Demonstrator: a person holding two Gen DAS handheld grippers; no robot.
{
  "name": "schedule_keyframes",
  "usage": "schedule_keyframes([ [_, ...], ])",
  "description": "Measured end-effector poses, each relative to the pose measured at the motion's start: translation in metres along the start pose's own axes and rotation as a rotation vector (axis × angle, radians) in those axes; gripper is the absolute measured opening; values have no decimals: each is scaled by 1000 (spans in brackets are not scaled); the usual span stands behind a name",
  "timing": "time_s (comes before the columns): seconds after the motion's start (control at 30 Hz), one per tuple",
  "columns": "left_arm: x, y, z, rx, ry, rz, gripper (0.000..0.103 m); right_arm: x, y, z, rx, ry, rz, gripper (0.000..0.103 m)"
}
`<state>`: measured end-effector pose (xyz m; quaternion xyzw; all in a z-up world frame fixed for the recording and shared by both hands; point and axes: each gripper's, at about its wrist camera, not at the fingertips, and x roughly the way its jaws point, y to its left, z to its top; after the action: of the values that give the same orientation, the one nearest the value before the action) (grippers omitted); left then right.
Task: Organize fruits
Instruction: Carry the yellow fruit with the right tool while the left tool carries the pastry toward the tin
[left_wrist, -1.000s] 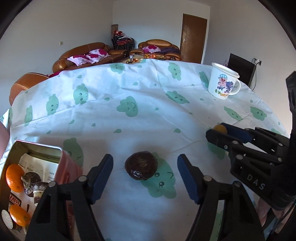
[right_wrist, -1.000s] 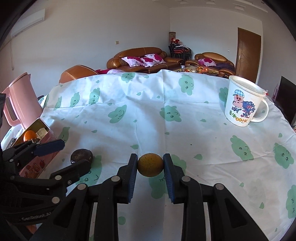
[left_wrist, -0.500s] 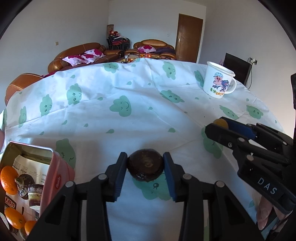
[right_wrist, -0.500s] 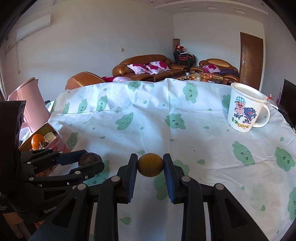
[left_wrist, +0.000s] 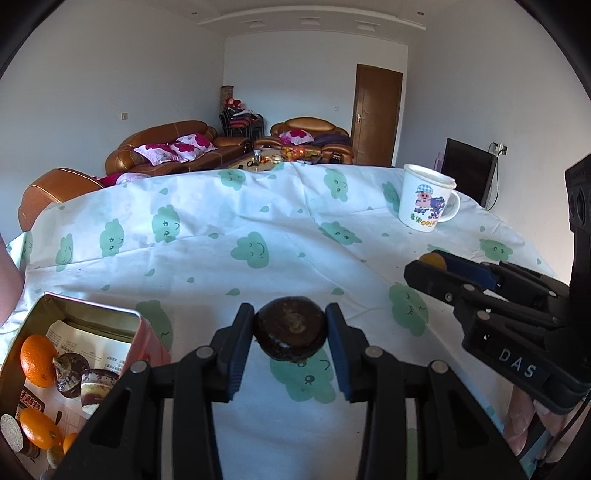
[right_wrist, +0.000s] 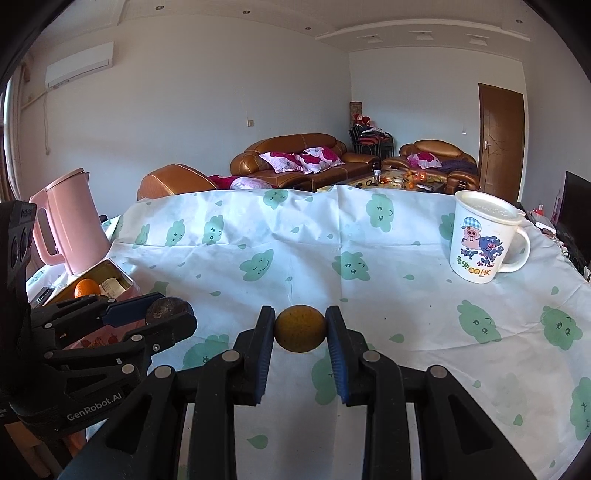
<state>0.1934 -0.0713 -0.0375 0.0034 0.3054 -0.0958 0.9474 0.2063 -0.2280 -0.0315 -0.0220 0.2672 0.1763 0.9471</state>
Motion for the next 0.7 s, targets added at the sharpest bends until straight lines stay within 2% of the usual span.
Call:
schedule_keyframes([
  [0.7,-30,-8,-4,37,-157,65,41,-18,7,-2,-40,-94,-28,30],
])
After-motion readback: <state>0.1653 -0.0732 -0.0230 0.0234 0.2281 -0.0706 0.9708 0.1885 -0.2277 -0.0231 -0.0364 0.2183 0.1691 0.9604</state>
